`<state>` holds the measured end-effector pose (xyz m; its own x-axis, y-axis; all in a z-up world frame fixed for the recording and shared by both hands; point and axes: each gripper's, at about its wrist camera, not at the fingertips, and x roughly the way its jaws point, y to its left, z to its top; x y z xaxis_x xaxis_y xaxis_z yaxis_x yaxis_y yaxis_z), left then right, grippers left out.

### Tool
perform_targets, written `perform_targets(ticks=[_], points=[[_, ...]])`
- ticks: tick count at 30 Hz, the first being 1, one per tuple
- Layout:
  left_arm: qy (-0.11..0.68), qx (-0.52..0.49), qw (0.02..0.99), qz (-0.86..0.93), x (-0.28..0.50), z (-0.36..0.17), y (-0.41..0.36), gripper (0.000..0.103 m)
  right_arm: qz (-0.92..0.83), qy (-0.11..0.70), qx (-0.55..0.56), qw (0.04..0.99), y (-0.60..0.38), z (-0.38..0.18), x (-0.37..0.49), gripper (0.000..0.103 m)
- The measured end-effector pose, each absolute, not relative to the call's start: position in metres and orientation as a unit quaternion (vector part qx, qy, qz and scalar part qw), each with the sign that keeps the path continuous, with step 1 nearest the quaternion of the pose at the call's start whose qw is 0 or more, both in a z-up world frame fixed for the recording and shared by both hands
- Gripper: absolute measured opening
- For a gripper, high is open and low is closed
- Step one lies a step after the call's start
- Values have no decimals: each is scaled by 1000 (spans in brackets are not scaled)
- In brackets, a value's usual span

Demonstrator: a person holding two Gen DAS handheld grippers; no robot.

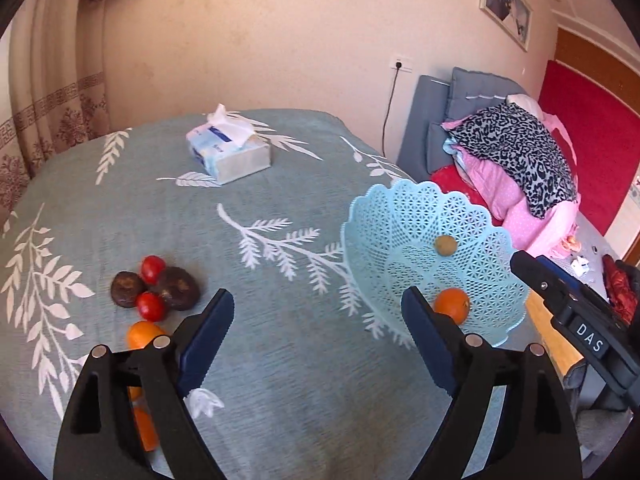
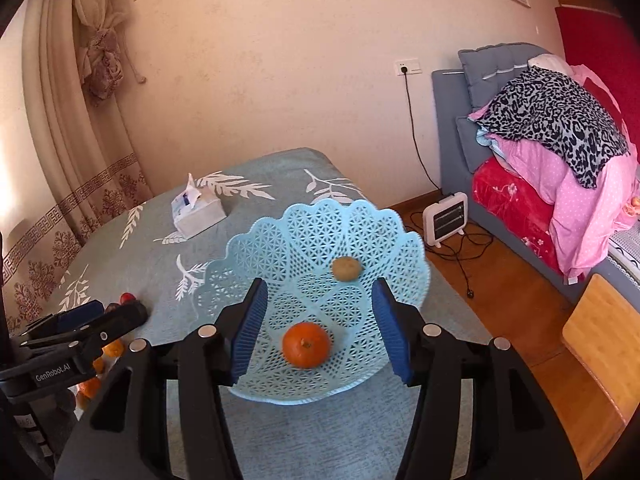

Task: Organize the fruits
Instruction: 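Carry the orange and kiwi to the blue basket and release both, then grasp another orange with the right tool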

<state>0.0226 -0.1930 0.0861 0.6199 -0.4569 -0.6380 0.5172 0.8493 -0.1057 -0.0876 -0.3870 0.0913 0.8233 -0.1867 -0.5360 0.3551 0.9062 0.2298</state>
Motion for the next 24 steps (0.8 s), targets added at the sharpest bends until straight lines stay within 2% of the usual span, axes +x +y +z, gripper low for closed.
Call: perform_targets(ticks=[12, 24], points=[[350, 13, 927, -132, 26, 77, -55, 87, -12, 322, 133, 937, -295, 79, -62, 57], [341, -8, 938, -65, 18, 67, 23, 87, 113, 405, 130, 898, -199, 58, -29, 58]])
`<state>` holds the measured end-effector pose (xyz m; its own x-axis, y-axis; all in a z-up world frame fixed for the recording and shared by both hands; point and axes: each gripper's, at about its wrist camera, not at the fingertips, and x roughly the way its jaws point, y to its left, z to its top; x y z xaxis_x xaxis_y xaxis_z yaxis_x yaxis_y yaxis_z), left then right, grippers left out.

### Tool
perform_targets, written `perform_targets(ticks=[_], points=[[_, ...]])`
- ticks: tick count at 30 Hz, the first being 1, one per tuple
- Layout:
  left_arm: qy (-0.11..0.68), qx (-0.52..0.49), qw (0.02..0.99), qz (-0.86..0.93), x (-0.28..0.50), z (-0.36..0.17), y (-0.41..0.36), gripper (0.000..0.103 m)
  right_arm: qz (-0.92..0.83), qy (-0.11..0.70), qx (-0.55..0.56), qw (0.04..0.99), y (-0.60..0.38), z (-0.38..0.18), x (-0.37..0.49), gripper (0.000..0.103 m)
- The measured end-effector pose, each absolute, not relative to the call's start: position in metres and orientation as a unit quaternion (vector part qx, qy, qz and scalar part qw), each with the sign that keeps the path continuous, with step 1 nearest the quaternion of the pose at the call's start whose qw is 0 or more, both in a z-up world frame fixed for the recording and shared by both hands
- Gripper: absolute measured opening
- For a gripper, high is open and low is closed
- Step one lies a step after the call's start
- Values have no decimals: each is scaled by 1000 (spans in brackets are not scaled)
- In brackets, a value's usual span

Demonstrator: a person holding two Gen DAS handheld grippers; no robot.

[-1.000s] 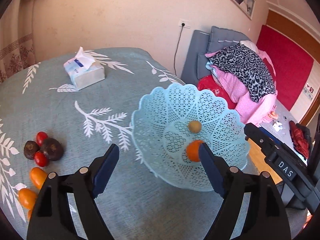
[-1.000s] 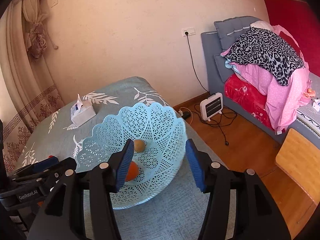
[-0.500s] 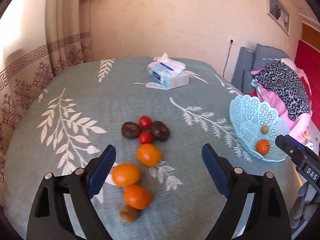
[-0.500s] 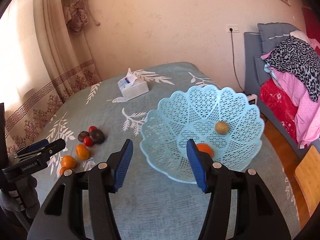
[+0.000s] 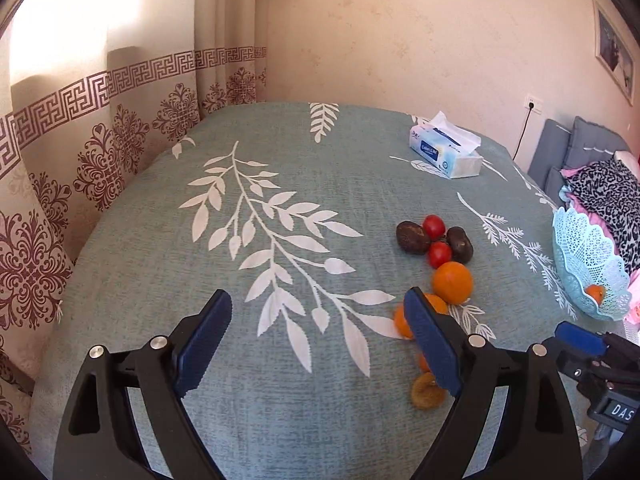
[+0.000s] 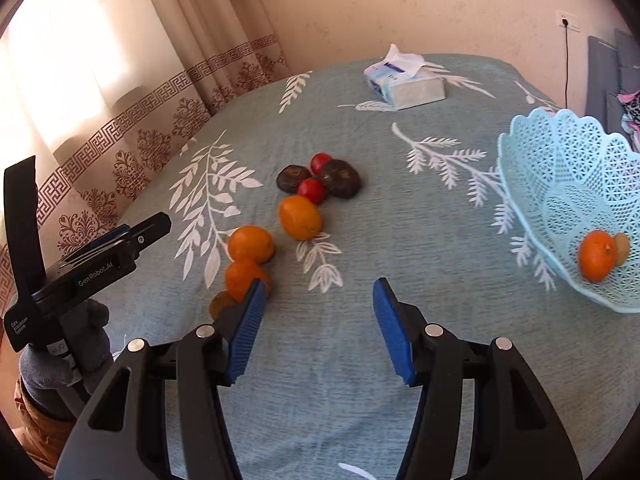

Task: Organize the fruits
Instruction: 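Grasp another orange with the right tool, then grasp a large orange with the left tool while the right tool holds its orange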

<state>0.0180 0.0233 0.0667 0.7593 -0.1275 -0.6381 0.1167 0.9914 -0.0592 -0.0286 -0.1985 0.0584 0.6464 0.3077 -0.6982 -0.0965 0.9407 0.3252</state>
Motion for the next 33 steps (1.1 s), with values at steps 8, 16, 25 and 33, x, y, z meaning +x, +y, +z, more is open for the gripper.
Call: perform_targets(ticks=[8, 16, 25, 33], points=[[339, -25, 939, -53, 23, 74, 43, 87, 151, 438, 112, 879, -146, 46, 5, 57], [343, -27, 937, -55, 26, 72, 43, 87, 158, 462, 95, 867, -125, 24, 29, 42], [365, -17, 929, -55, 32, 53, 33, 87, 130, 425, 70, 893, -153, 34, 0, 38], [375, 5, 922, -97, 34, 45, -8, 87, 73, 412, 81, 904, -203, 33, -17, 38]])
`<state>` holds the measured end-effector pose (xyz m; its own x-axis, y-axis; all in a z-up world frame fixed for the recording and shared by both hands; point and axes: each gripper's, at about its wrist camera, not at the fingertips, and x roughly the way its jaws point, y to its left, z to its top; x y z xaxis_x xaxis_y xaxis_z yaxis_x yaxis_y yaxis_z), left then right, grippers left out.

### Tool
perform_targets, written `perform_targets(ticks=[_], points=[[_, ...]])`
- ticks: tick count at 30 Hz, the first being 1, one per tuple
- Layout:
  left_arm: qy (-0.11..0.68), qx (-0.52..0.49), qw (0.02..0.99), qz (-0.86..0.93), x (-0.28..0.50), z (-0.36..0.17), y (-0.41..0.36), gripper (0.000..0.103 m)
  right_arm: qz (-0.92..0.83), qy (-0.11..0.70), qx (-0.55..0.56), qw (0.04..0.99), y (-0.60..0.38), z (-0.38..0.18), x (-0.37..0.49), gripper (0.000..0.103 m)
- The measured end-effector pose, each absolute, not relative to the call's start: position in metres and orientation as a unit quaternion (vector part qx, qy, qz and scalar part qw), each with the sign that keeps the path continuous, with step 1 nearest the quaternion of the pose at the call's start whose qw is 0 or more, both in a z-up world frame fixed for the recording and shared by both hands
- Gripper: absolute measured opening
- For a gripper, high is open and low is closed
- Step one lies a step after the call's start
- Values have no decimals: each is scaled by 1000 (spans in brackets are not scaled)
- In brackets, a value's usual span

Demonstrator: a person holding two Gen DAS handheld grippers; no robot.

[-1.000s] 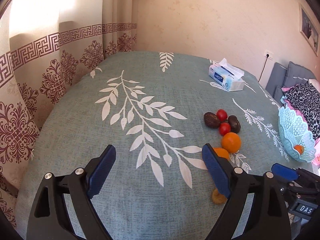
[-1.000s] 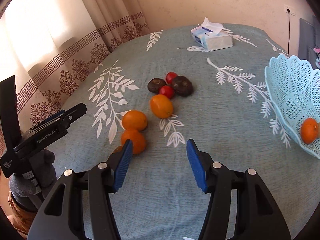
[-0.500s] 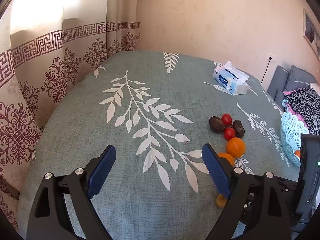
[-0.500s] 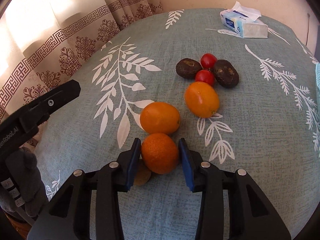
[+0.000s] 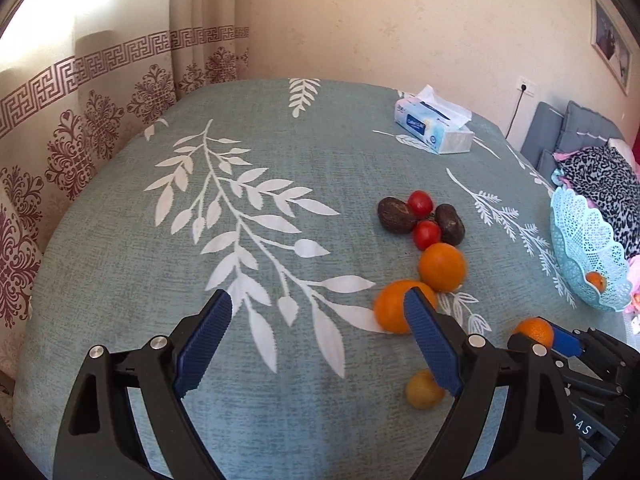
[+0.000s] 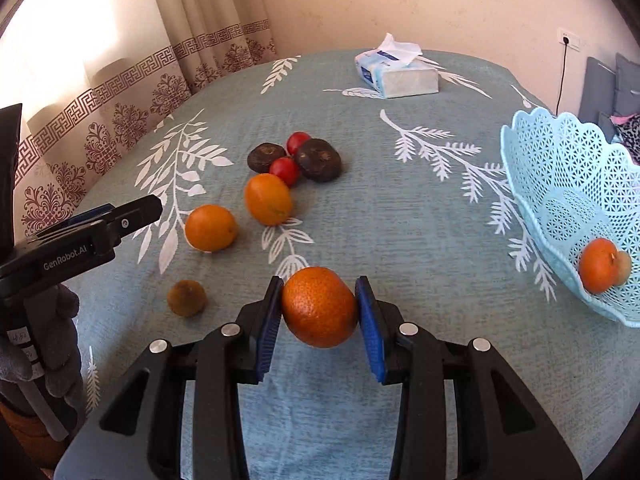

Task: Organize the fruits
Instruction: 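Grasp a large orange with the left tool while the right tool holds its orange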

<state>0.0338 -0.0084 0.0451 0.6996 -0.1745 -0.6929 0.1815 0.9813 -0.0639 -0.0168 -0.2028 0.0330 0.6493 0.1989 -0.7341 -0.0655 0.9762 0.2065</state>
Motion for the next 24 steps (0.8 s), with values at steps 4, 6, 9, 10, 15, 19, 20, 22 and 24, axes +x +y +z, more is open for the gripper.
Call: perform_targets(ticks=[4, 6, 9, 10, 15, 19, 20, 22, 24], points=[[383, 25, 917, -110, 40, 40, -34, 87, 70, 402, 82, 909, -209, 34, -22, 38], [389, 28, 914, -110, 44, 36, -43, 87, 70, 396, 77, 912, -208, 35, -23, 38], [405, 22, 906, -120, 51, 29, -52, 87, 74, 396, 78, 912, -206, 34, -23, 38], [411, 19, 903, -123, 54, 27, -54, 87, 75, 397, 80, 911, -206, 34, -22, 38], [438, 24, 889, -130, 67, 9, -65, 61, 76, 399, 85, 910, -207, 31, -21, 38], [424, 31, 896, -132, 64, 9, -65, 45, 79, 401, 84, 909, -205, 29, -21, 38], [422, 22, 896, -135, 63, 9, -63, 45, 79, 401, 85, 909, -205, 29, -21, 38], [417, 16, 899, -134, 62, 9, -60, 45, 78, 399, 85, 910, -206, 30, -21, 38], [408, 12, 904, -129, 60, 11, -57, 45, 77, 397, 86, 910, -206, 31, -22, 38]])
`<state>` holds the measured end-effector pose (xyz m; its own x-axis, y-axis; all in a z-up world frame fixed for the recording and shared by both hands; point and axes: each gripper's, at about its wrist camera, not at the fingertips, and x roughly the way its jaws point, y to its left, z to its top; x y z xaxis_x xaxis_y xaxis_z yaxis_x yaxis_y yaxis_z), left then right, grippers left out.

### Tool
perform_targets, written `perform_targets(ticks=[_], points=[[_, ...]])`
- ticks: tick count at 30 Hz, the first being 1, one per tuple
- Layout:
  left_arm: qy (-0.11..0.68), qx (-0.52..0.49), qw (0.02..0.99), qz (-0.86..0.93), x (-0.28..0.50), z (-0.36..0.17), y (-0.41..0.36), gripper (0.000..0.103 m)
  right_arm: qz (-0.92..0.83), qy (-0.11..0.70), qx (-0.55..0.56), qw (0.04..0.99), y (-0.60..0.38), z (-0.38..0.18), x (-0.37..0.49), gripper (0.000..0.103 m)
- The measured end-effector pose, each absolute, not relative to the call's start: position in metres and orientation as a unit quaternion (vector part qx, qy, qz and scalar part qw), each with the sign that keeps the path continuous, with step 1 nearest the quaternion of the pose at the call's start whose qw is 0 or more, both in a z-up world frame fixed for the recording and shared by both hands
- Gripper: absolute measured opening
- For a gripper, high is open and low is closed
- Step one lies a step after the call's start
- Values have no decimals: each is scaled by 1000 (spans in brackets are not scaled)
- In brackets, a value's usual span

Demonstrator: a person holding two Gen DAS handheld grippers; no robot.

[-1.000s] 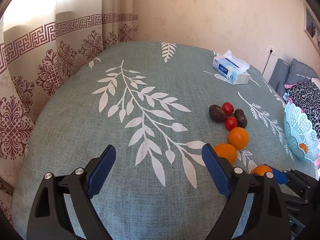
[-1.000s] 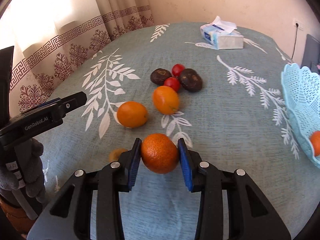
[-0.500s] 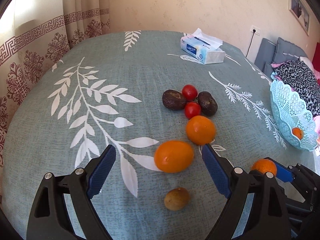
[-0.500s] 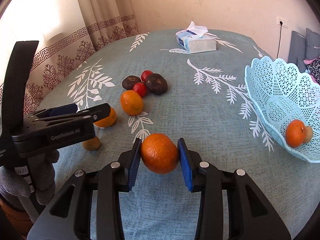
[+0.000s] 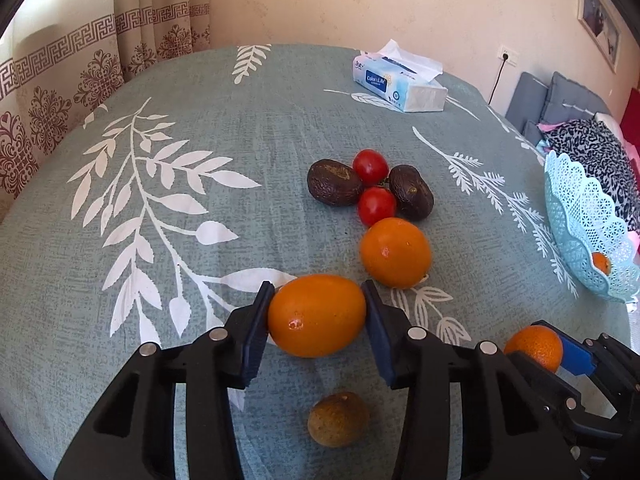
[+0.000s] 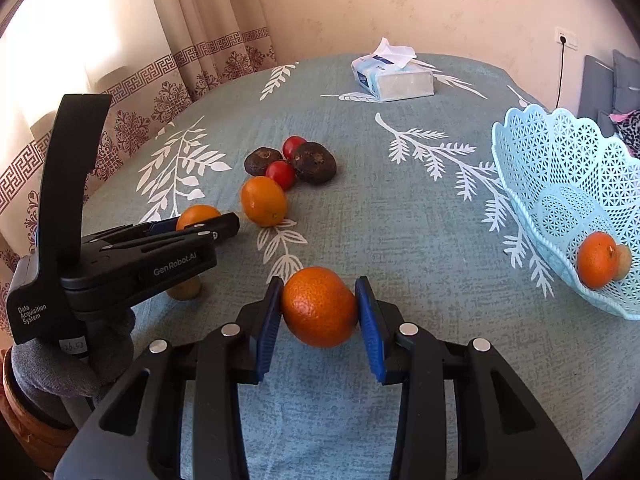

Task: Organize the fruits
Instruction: 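Grasp a large orange with the left tool while the right tool holds its orange, then lower both held oranges into the blue basket and open both tools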

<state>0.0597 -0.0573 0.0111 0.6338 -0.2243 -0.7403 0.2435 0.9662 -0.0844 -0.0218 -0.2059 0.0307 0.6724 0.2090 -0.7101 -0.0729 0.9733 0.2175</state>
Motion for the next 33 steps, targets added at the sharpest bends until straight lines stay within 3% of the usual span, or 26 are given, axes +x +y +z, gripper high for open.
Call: perform_targets(ticks=[9, 33], points=[[321, 7, 944, -79, 42, 38, -42, 45, 59, 365, 95, 924, -223, 53, -28, 38], [287, 50, 953, -86, 16, 65, -74, 45, -103, 306, 142, 936, -352, 83, -47, 38]])
